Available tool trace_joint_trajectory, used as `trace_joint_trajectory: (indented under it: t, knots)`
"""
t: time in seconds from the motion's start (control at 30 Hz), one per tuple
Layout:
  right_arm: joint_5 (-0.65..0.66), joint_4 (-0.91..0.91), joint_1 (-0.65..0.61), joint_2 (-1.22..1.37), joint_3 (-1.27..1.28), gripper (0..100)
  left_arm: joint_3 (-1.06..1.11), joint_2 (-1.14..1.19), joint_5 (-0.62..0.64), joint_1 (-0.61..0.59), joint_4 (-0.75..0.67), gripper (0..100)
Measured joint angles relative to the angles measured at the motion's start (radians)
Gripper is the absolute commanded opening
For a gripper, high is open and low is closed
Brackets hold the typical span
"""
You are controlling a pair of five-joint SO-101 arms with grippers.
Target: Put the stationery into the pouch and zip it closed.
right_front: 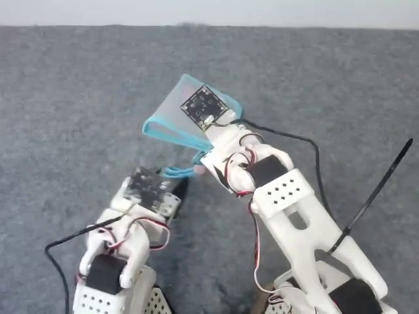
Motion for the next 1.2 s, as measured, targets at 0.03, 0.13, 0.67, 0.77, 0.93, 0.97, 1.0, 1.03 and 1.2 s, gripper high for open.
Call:
trace_joint_trajectory:
  t: [0.03,0.13,0.67,0.77,0.93,0.97,1.0,1.03,1.2]
  knots:
    - [0.0,0.008,-0.008,0.0,-0.002,0.6,0.009,0.0,0.0,0.011,-0.011,23]
    - [0.0,0.04,-0.049,0.0,-0.002,0.6,0.018,0.0,0.0,0.02,-0.025,24]
    - [-0.003,0.118,-0.124,-0.043,0.028,0.6,0.114,0.0,-0.006,0.028,-0.137,11]
    - [-0.003,0.118,-0.129,-0.094,0.071,0.6,0.137,0.0,-0.006,0.029,-0.169,7]
    - [0.005,0.072,-0.121,-0.133,0.132,0.6,0.141,0.0,-0.006,0.032,-0.178,1]
    - [0.008,0.058,-0.114,-0.135,0.141,0.6,0.143,0.0,-0.006,0.032,-0.178,1]
    - [0.011,0.046,-0.106,-0.137,0.149,0.6,0.143,0.0,-0.006,0.031,-0.178,1]
    - [0.012,0.037,-0.1,-0.138,0.155,0.6,0.143,0.0,-0.009,0.021,-0.178,1]
    - [0.017,0.002,-0.086,-0.126,0.152,0.6,0.143,0.002,-0.009,-0.069,-0.18,1]
